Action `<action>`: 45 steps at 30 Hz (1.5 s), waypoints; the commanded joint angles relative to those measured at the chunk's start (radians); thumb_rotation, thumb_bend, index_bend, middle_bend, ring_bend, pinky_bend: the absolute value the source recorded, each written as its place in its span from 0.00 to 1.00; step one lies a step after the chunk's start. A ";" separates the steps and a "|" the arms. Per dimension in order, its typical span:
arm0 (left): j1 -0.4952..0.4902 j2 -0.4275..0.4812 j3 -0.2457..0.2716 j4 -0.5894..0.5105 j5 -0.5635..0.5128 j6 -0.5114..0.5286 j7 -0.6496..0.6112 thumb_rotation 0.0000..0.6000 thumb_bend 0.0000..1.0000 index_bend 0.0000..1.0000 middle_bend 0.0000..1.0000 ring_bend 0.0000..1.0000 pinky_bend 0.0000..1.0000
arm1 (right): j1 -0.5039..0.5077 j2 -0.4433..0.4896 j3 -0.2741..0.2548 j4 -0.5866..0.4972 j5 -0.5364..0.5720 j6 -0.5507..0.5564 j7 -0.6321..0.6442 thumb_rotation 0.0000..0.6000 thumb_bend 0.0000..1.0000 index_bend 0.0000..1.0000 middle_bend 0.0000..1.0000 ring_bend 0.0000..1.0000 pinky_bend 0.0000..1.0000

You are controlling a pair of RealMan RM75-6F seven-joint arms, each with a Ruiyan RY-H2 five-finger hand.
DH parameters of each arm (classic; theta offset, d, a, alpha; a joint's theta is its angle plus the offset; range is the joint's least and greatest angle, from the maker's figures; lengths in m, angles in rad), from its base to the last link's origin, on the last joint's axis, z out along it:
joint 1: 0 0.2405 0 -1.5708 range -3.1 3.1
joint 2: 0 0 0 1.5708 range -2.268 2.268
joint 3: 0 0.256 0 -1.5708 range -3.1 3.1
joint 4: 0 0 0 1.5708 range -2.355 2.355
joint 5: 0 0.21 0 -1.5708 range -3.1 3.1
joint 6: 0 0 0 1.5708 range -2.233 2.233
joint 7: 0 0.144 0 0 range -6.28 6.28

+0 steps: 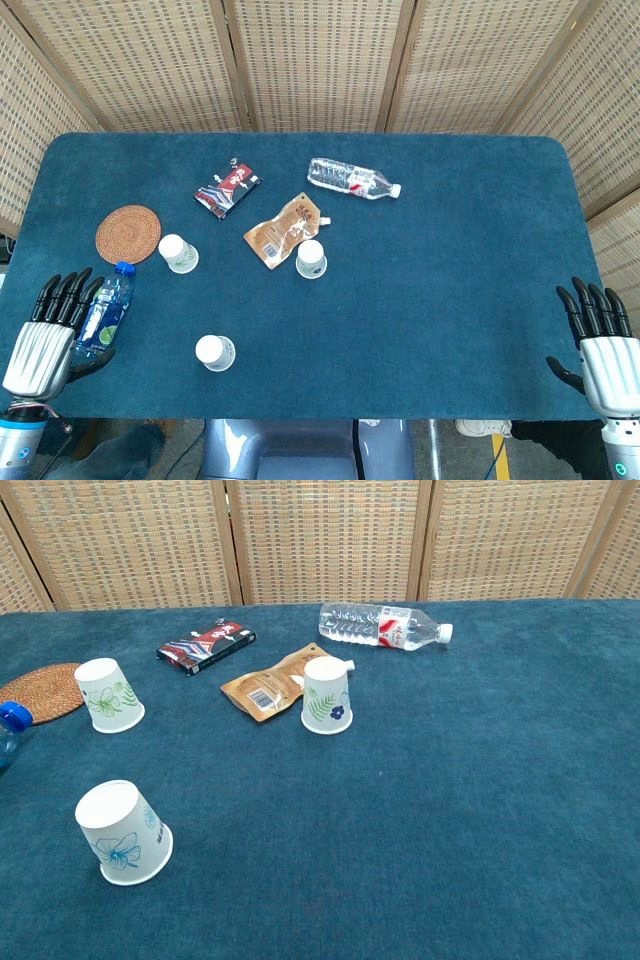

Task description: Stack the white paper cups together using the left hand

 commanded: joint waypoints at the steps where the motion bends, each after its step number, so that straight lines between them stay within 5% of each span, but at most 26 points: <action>1: -0.006 0.009 0.010 0.001 0.019 -0.012 -0.015 1.00 0.00 0.00 0.00 0.00 0.00 | -0.001 0.001 0.000 -0.006 0.001 -0.001 0.011 1.00 0.00 0.00 0.00 0.00 0.00; 6: -0.062 0.018 0.048 0.006 0.086 -0.117 -0.037 1.00 0.00 0.00 0.00 0.00 0.00 | -0.002 0.001 0.004 -0.004 0.005 0.001 0.024 1.00 0.00 0.00 0.00 0.00 0.00; 9: -0.140 0.040 0.079 0.000 0.122 -0.274 -0.004 1.00 0.00 0.00 0.00 0.00 0.00 | 0.001 0.000 0.005 -0.001 0.009 -0.009 0.028 1.00 0.00 0.00 0.00 0.00 0.00; 18: -0.284 0.055 0.058 -0.052 0.040 -0.539 0.015 1.00 0.00 0.00 0.00 0.00 0.00 | 0.018 -0.011 0.006 0.002 0.023 -0.048 0.014 1.00 0.00 0.00 0.00 0.00 0.00; 28: -0.365 -0.048 0.019 -0.004 -0.034 -0.649 0.141 1.00 0.00 0.09 0.00 0.01 0.07 | 0.025 -0.017 0.007 0.005 0.040 -0.071 0.008 1.00 0.00 0.00 0.00 0.00 0.00; 35: -0.384 -0.091 0.007 0.014 -0.096 -0.671 0.225 1.00 0.05 0.26 0.13 0.14 0.25 | 0.026 -0.015 0.010 0.007 0.048 -0.072 0.019 1.00 0.00 0.00 0.00 0.00 0.00; 45: -0.405 -0.142 0.004 0.050 -0.101 -0.651 0.254 1.00 0.25 0.53 0.35 0.34 0.41 | 0.028 -0.016 0.011 0.011 0.050 -0.075 0.022 1.00 0.00 0.00 0.00 0.00 0.00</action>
